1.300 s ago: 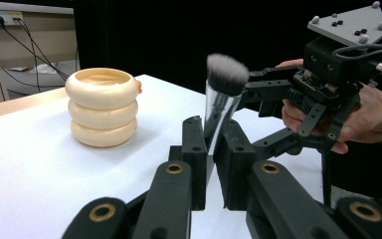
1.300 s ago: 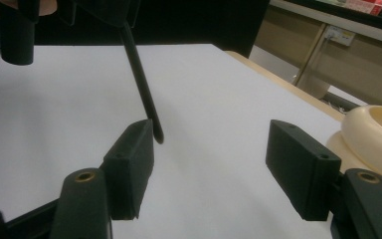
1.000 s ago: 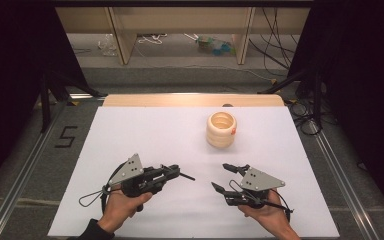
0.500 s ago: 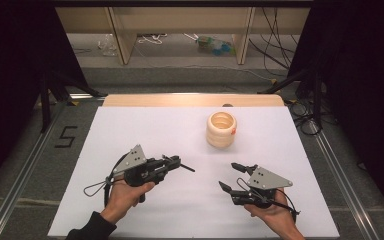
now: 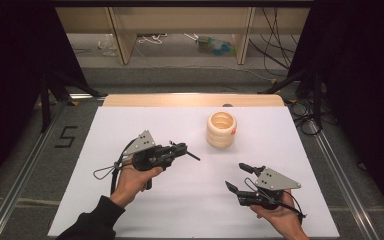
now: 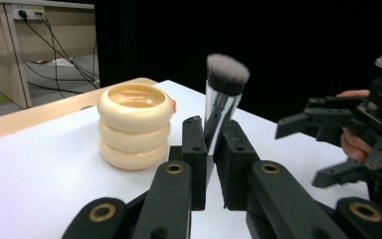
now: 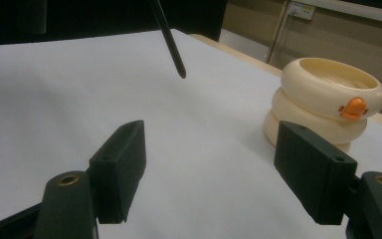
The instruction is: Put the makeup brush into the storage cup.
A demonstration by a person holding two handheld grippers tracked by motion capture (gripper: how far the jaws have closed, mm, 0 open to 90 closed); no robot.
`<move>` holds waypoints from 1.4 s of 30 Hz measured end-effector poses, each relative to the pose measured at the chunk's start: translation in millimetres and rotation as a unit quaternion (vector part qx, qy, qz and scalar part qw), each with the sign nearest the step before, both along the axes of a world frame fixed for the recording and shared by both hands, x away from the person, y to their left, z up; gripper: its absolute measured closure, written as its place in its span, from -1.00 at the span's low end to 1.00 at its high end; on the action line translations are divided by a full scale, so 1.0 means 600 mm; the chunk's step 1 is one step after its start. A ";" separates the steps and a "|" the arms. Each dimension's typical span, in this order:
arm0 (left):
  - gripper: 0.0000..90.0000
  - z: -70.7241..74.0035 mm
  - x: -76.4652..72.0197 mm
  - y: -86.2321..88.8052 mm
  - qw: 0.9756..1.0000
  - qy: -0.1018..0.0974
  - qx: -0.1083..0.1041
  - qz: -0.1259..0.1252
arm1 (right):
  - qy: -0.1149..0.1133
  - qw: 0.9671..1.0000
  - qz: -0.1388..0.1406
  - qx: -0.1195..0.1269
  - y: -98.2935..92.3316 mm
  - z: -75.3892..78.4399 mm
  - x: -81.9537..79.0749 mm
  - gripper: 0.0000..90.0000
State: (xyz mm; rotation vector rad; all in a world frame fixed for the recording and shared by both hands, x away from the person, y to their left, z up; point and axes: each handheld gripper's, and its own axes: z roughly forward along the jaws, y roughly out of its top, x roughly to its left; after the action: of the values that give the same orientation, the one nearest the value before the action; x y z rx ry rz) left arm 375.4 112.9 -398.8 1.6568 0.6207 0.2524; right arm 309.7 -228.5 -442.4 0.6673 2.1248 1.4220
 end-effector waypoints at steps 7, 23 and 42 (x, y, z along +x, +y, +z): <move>0.84 0.020 0.026 -0.008 1.000 -0.001 0.005 0.010 | 0.002 1.000 -0.008 0.006 -0.007 0.000 -0.001 -0.37; 0.84 0.050 0.069 -0.030 1.000 -0.013 0.019 0.015 | -0.003 0.999 -0.030 0.018 -0.026 -0.002 -0.003 -0.39; 0.84 0.080 0.107 -0.046 0.999 -0.017 0.018 0.021 | -0.005 0.999 -0.033 0.021 -0.033 0.001 -0.004 -0.39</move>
State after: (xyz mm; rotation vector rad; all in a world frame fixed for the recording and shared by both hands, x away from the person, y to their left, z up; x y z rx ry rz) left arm 439.4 85.4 -351.0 1.6726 0.6301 0.3232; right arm 307.2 -248.5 -441.8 0.7371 2.0507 1.4338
